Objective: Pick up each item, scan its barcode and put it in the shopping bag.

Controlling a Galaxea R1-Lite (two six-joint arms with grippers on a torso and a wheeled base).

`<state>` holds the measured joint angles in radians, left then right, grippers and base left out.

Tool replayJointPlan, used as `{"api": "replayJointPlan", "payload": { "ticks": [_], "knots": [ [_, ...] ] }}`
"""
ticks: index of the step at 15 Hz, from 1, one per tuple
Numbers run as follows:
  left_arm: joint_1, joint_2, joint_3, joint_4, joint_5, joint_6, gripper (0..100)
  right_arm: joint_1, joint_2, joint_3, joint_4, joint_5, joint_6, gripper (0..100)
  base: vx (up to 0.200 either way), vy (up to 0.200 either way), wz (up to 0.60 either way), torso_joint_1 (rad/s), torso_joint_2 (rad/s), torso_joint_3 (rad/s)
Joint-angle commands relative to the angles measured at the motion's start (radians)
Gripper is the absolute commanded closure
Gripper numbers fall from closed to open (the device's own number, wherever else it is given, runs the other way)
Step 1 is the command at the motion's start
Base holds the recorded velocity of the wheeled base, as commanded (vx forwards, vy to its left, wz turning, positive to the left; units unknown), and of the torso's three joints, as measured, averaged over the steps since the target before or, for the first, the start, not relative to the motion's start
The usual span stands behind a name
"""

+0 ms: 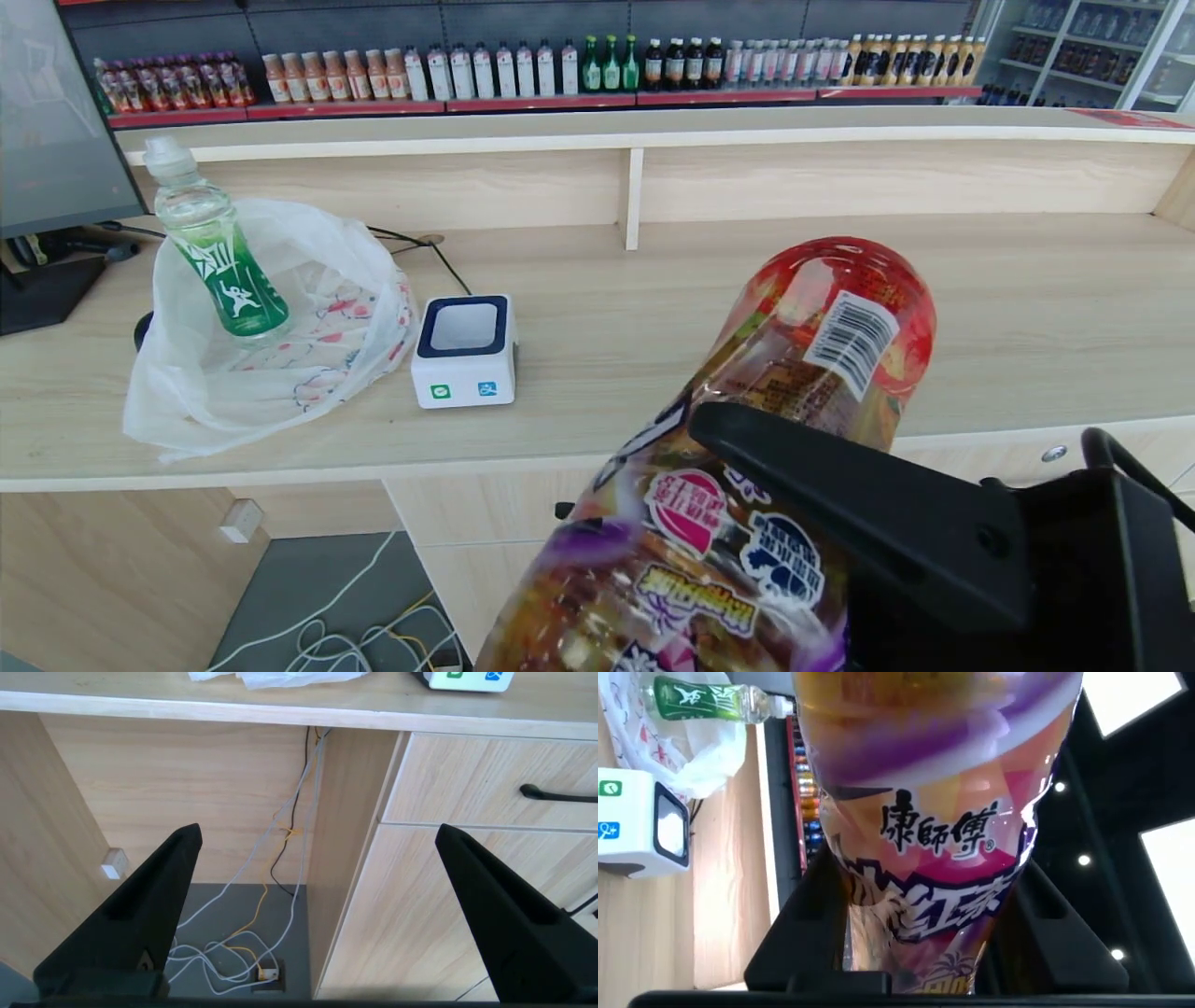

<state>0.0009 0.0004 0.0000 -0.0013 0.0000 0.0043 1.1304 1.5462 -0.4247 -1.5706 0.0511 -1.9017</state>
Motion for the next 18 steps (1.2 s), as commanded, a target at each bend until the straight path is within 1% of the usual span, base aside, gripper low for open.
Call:
{"api": "replayJointPlan", "payload": {
  "ticks": [1, 8, 9, 11, 18],
  "knots": [
    [0.001, 0.0, 0.0, 0.0, 0.0, 0.0, 0, 0.005, -0.011, 0.0, 0.0, 0.0, 0.001, 100, 0.0, 0.0, 0.0, 0.0, 0.0, 0.0],
    [0.001, 0.0, 0.0, 0.0, 0.0, 0.0, 0, 0.009, -0.011, 0.007, 0.0, -0.002, 0.003, 100, 0.0, 0.0, 0.0, 0.0, 0.0, 0.0],
    [0.001, 0.0, 0.0, 0.0, 0.0, 0.0, 0, 0.009, -0.011, 0.009, 0.0, -0.002, 0.009, 100, 0.0, 0.0, 0.0, 0.0, 0.0, 0.0],
    [0.001, 0.0, 0.0, 0.0, 0.0, 0.0, 0, 0.008, -0.009, 0.015, 0.0, -0.002, 0.073, 100, 0.0, 0.0, 0.0, 0.0, 0.0, 0.0],
    [0.001, 0.0, 0.0, 0.0, 0.002, 0.0, 0, 0.008, -0.009, 0.023, 0.0, -0.01, 0.098, 100, 0.0, 0.0, 0.0, 0.0, 0.0, 0.0]
  ]
}}
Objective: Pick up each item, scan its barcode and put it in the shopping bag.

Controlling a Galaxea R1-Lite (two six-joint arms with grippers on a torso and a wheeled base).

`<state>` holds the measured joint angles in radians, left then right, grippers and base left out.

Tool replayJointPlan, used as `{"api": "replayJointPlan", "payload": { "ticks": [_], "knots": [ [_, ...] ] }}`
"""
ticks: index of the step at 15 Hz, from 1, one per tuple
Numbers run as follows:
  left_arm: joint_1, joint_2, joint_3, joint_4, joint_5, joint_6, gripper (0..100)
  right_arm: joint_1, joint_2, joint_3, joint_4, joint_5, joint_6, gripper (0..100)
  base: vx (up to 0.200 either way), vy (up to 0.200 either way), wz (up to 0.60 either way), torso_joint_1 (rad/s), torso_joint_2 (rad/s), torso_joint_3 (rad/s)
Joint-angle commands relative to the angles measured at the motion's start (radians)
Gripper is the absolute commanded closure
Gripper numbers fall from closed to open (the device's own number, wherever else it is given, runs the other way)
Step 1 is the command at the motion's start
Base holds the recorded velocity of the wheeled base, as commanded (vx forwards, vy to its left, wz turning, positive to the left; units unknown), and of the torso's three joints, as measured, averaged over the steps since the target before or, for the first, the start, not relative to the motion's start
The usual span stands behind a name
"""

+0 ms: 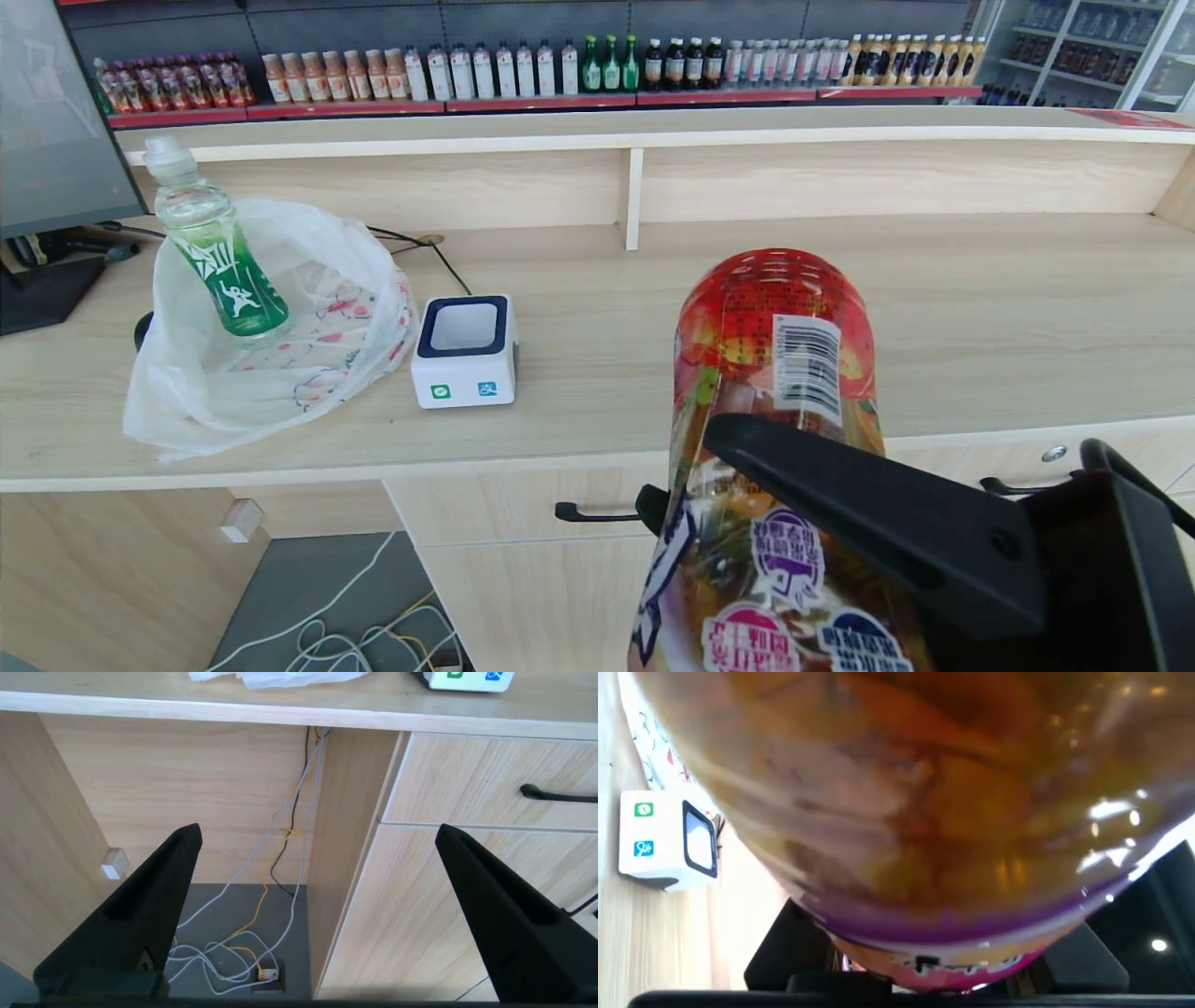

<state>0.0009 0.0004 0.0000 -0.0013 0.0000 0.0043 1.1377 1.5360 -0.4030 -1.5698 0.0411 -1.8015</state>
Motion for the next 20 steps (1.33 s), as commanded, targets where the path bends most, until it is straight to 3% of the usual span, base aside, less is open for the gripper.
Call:
{"api": "replayJointPlan", "payload": {
  "ticks": [1, 4, 9, 13, 17, 19, 20],
  "knots": [
    [0.001, 0.0, 0.0, 0.0, 0.0, 0.0, 0, -0.001, 0.003, 0.006, -0.001, -0.007, 0.031, 100, 0.0, 0.0, 0.0, 0.0, 0.0, 0.0],
    [0.001, 0.0, 0.0, 0.0, 0.0, 0.0, 0, -0.015, 0.004, 0.042, -0.001, -0.04, 0.186, 100, 0.0, 0.0, 0.0, 0.0, 0.0, 0.0],
    [0.001, 0.0, 0.0, 0.0, 0.002, 0.0, 0, -0.015, 0.003, 0.09, -0.001, -0.201, 0.487, 100, 0.0, 0.0, 0.0, 0.0, 0.0, 0.0],
    [0.001, 0.0, 0.0, 0.0, 0.002, 0.0, 0, -0.021, 0.049, 0.089, -0.001, -0.181, 0.835, 100, 0.0, 0.0, 0.0, 0.0, 0.0, 0.0],
    [0.001, 0.0, 0.0, 0.0, 0.0, 0.0, 0, -0.062, 0.047, 0.052, -0.001, -0.152, 0.926, 100, 0.0, 0.0, 0.0, 0.0, 0.0, 0.0],
    [0.001, 0.0, 0.0, 0.0, 0.002, 0.0, 0, -0.099, 0.052, 0.013, -0.001, -0.15, 1.018, 100, 0.0, 0.0, 0.0, 0.0, 0.0, 0.0],
    [0.001, 0.0, 0.0, 0.0, 0.0, 0.0, 0, -0.121, 0.059, -0.008, -0.001, -0.155, 1.127, 100, 0.0, 0.0, 0.0, 0.0, 0.0, 0.0]
  ]
}}
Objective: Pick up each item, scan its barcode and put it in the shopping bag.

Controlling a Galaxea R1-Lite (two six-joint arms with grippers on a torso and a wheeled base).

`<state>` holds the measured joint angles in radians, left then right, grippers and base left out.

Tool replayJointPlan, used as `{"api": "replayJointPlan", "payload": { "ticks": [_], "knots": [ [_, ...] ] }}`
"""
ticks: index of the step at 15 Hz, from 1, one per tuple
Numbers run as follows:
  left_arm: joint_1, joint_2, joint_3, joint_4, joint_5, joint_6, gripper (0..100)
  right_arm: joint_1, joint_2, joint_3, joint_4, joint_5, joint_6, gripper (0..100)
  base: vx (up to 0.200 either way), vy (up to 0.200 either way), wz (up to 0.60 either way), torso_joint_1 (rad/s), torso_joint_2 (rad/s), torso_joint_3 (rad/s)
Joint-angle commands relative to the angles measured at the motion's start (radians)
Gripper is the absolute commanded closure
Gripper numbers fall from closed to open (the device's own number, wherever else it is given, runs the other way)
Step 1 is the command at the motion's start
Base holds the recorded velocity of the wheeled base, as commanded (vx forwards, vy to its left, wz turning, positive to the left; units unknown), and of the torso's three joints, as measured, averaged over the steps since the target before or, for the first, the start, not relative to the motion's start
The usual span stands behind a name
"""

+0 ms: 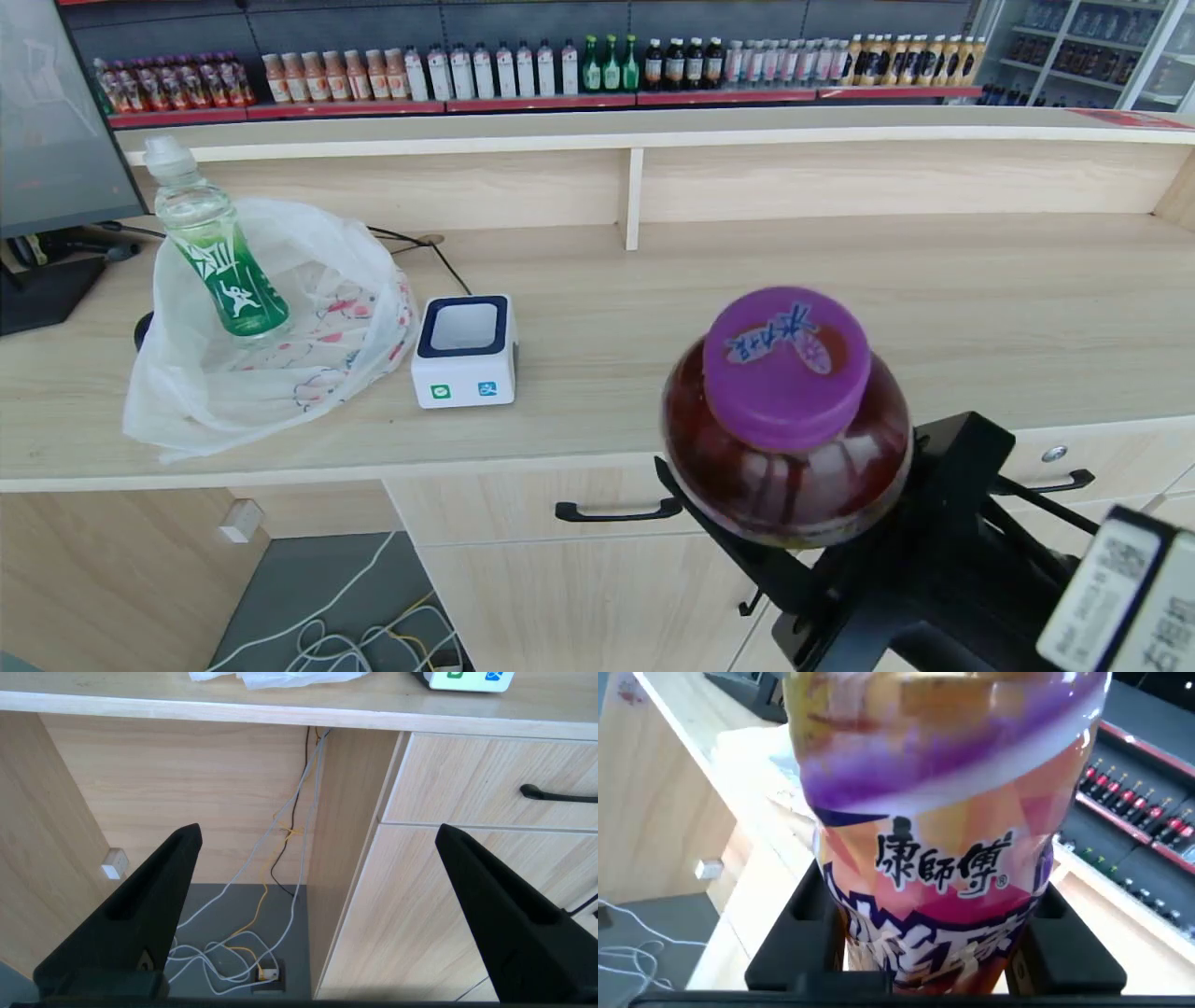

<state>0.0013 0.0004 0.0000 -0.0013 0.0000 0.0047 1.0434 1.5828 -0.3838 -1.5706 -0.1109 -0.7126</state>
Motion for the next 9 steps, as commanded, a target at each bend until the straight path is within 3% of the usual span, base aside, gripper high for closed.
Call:
{"api": "replayJointPlan", "payload": {
  "ticks": [1, 5, 7, 9],
  "knots": [
    [0.0, 0.0, 0.0, 0.0, 0.0, 0.0, 0, -0.079, 0.02, -0.064, 0.0, 0.008, 0.047, 100, 0.0, 0.0, 0.0, 0.0, 0.0, 0.0],
    [0.0, 0.0, 0.0, 0.0, 0.002, 0.0, 0, -0.074, 0.158, -0.319, 0.0, -0.085, 0.263, 100, 0.0, 0.0, 0.0, 0.0, 0.0, 0.0],
    [0.0, 0.0, 0.0, 0.0, 0.0, 0.0, 0, -0.092, 0.183, -0.34, 0.0, -0.162, 0.389, 100, 0.0, 0.0, 0.0, 0.0, 0.0, 0.0],
    [0.0, 0.0, 0.0, 0.0, 0.0, 0.0, 0, -0.155, 0.191, -0.333, 0.0, -0.159, 0.432, 100, 0.0, 0.0, 0.0, 0.0, 0.0, 0.0]
  ]
}}
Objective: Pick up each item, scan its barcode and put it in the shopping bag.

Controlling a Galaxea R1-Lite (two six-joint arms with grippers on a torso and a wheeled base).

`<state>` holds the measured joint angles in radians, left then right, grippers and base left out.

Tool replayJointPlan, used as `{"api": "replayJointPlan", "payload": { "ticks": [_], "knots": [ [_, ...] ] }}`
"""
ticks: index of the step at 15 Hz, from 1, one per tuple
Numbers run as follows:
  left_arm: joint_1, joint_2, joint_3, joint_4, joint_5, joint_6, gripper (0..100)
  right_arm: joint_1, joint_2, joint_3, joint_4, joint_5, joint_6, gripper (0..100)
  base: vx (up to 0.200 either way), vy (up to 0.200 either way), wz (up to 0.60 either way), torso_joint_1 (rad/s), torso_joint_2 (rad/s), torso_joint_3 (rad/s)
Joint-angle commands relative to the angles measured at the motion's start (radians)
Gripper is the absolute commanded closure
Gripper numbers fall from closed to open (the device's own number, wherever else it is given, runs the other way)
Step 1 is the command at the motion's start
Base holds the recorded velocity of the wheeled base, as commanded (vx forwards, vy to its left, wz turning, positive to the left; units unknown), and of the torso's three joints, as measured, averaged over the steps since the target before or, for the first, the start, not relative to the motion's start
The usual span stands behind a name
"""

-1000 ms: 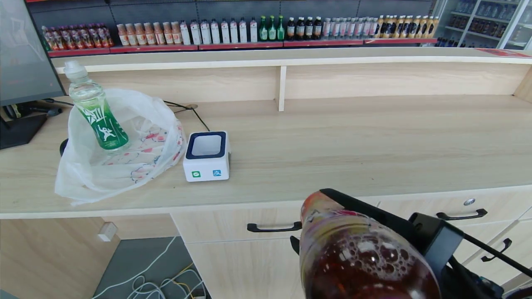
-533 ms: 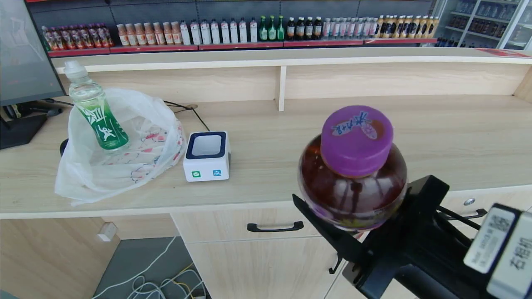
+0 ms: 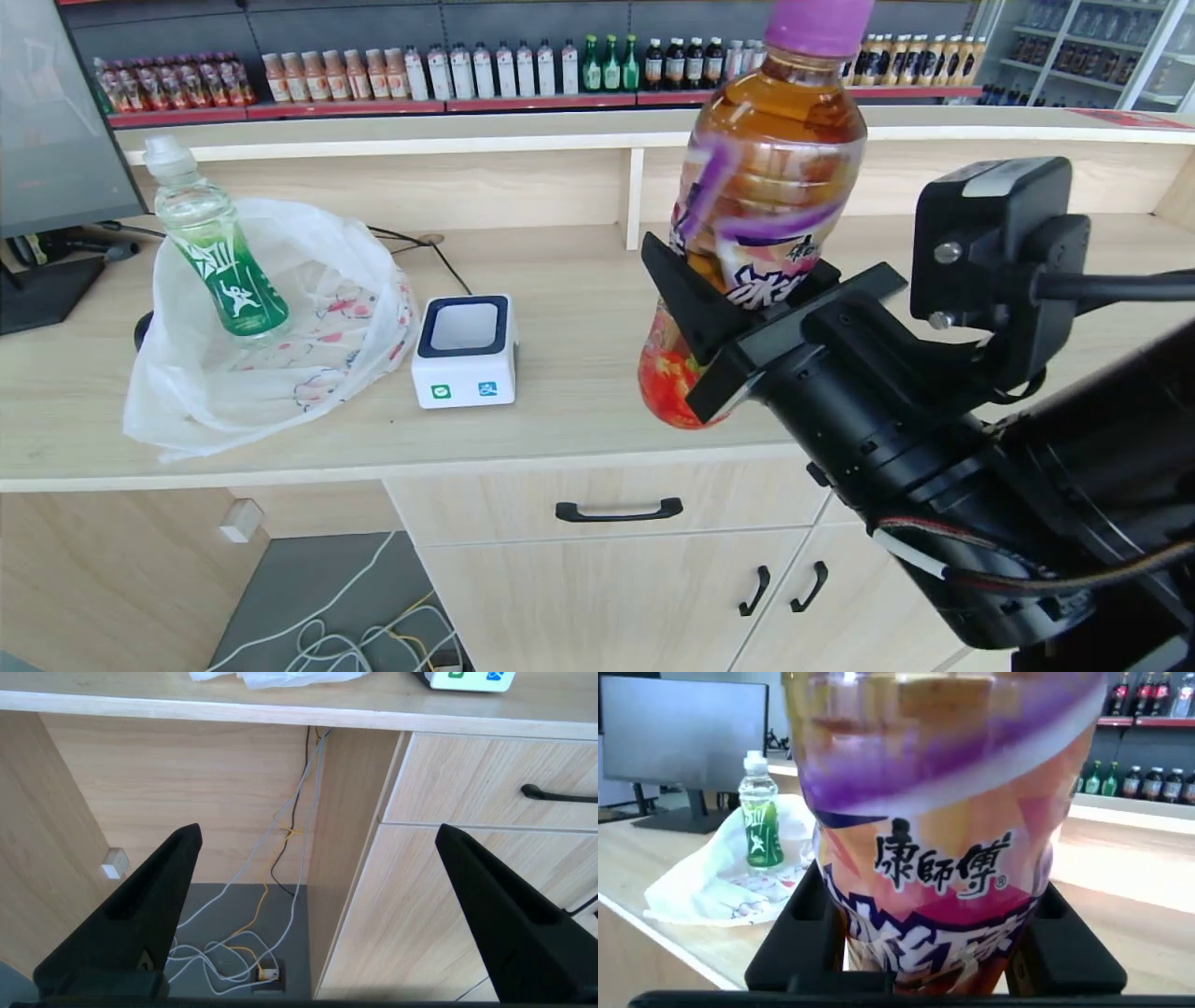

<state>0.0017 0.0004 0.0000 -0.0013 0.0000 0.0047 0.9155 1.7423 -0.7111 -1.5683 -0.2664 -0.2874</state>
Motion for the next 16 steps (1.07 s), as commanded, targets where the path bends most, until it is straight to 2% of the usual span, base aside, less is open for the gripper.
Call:
{"api": "replayJointPlan", "payload": {
  "ticks": [1, 3, 6, 7, 16],
  "knots": [
    [0.0, 0.0, 0.0, 0.0, 0.0, 0.0, 0, -0.09, 0.036, -0.007, -0.003, 0.01, 0.036, 100, 0.0, 0.0, 0.0, 0.0, 0.0, 0.0],
    [0.0, 0.0, 0.0, 0.0, 0.0, 0.0, 0, -0.182, 0.049, -0.001, 0.025, 0.079, 0.113, 100, 0.0, 0.0, 0.0, 0.0, 0.0, 0.0],
    [0.0, 0.0, 0.0, 0.0, 0.0, 0.0, 0, -0.314, 0.092, 0.002, 0.019, 0.223, 0.146, 100, 0.0, 0.0, 0.0, 0.0, 0.0, 0.0],
    [0.0, 0.0, 0.0, 0.0, 0.0, 0.0, 0, -0.336, 0.095, -0.007, 0.019, 0.24, 0.151, 100, 0.0, 0.0, 0.0, 0.0, 0.0, 0.0],
    [0.0, 0.0, 0.0, 0.0, 0.002, -0.003, 0, -0.391, 0.132, -0.076, 0.007, 0.167, 0.209, 100, 0.0, 0.0, 0.0, 0.0, 0.0, 0.0]
  ]
}}
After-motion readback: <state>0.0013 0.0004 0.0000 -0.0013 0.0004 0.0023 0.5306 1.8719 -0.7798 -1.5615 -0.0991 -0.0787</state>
